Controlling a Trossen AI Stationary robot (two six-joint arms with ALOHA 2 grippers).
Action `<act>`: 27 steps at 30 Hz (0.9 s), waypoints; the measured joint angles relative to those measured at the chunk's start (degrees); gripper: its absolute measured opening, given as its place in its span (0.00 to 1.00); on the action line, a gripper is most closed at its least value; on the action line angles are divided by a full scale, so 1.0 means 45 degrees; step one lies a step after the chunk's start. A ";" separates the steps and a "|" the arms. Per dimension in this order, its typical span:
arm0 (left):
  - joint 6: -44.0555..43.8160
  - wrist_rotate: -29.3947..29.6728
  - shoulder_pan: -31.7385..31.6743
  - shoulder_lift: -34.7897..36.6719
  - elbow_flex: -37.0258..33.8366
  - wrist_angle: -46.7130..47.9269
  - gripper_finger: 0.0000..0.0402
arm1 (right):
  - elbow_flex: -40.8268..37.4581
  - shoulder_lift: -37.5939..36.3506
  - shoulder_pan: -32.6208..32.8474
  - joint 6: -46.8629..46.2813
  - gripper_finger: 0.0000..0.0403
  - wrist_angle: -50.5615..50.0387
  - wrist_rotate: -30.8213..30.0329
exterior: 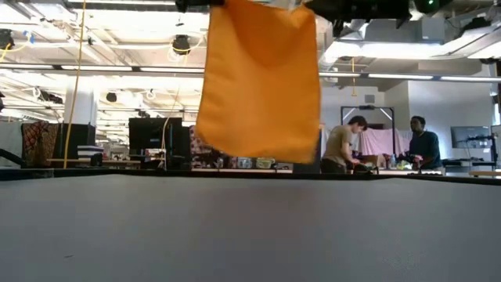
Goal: Roll towel into tight, uniform cylinder
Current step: Roll the orange microfiber towel
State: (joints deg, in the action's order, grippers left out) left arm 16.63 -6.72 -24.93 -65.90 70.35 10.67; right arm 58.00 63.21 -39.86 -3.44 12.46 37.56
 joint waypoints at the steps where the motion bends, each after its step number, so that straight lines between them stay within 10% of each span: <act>1: -0.0197 -0.0577 0.0101 0.0088 0.0023 0.0410 0.00 | -0.0021 -0.0144 0.0234 0.0056 0.02 -0.0566 0.0333; 9: -0.2071 -0.2666 0.3495 -0.0043 -0.1316 0.4137 0.00 | -0.1837 -0.1797 0.4890 0.2027 0.02 -0.6480 0.0027; 17: -0.5850 -0.0881 0.7848 -0.1447 -0.6474 -0.1413 0.00 | -0.6853 -0.1286 1.0534 -0.2232 0.02 -0.0147 -0.3775; 27: -0.9503 -0.0357 0.8559 -0.1716 -0.7398 -0.1312 0.05 | -0.6388 0.0708 1.1631 -0.3658 0.18 0.0997 -0.4685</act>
State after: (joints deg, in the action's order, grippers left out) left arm -26.13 -8.33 13.58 -73.62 37.06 4.76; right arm 29.25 66.39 12.48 -19.90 16.94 16.48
